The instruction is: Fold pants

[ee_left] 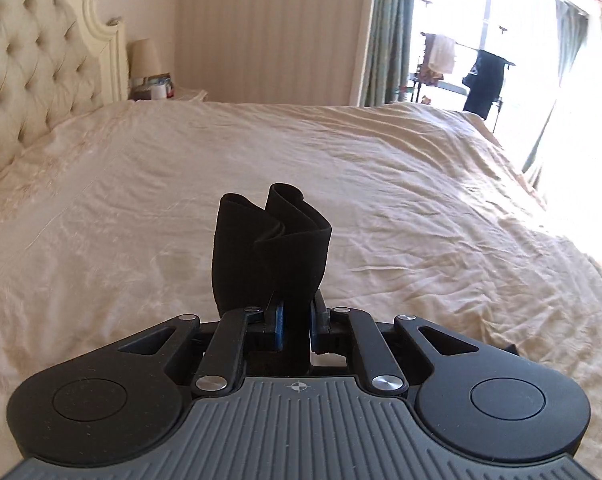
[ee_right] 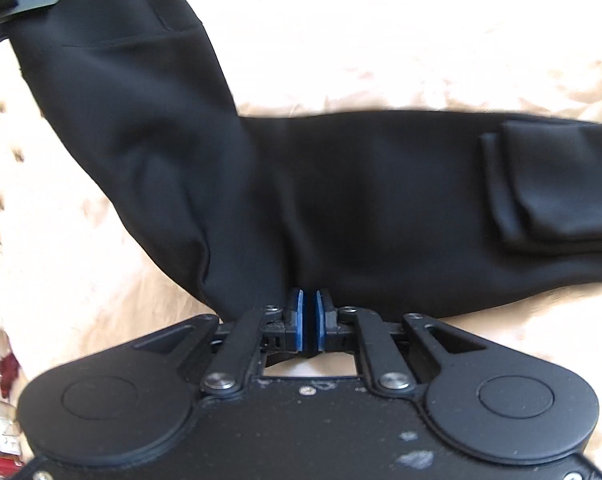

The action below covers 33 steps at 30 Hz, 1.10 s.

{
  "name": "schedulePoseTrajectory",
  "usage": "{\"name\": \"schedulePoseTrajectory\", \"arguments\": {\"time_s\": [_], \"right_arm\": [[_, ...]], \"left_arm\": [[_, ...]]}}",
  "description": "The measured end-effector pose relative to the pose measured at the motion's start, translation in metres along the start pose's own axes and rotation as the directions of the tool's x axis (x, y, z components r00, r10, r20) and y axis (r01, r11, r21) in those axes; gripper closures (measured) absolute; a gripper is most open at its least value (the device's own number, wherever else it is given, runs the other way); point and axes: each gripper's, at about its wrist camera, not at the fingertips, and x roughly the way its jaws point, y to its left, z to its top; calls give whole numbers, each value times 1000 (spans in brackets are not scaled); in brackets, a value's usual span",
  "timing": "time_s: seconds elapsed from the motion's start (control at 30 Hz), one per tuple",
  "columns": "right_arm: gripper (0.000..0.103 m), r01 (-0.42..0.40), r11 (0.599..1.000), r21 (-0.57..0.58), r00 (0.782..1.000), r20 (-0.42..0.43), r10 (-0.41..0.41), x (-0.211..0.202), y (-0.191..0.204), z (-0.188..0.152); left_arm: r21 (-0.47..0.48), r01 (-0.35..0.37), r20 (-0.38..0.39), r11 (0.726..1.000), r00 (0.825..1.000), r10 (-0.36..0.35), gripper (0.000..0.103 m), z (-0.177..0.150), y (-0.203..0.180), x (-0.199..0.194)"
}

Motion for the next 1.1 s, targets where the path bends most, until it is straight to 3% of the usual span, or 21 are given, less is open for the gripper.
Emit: {"name": "schedulePoseTrajectory", "arguments": {"time_s": [0.17, 0.27, 0.37, 0.43, 0.5, 0.8, 0.87, 0.97, 1.1], "right_arm": [[92, 45, 999, 21, 998, 41, -45, -45, -57, -4], [92, 89, 993, 73, 995, 42, -93, -66, -97, -15], [92, 142, 981, 132, 989, 17, -146, -82, -137, -26], [92, 165, 972, 169, 986, 3, -167, -94, -160, -32], [91, 185, 963, 195, 982, -3, -188, -103, -176, -40], [85, 220, 936, 276, 974, -12, -226, -126, -223, -41], [85, 229, 932, 283, 972, -6, -237, -128, -227, -37], [84, 244, 922, 300, 966, 4, -257, -137, -235, -28], [82, 264, 912, 314, 958, 21, -285, -141, -244, -20]], "left_arm": [[72, 91, -14, 993, 996, -90, 92, -18, -89, 24], [87, 148, -75, 985, 987, -142, 92, -38, -138, 53], [93, 172, -210, 981, 966, -150, 90, -64, -184, 94], [106, 175, -315, 979, 940, -134, 88, -82, -205, 119], [109, 170, -366, 979, 923, -120, 87, -93, -215, 130], [180, 184, -377, 966, 920, -105, 77, -93, -240, 126], [186, 217, -369, 958, 919, -137, 71, -90, -247, 122], [183, 311, -368, 933, 901, -228, 69, -87, -259, 116], [213, 383, -356, 899, 887, -293, 69, -83, -271, 103]]}}
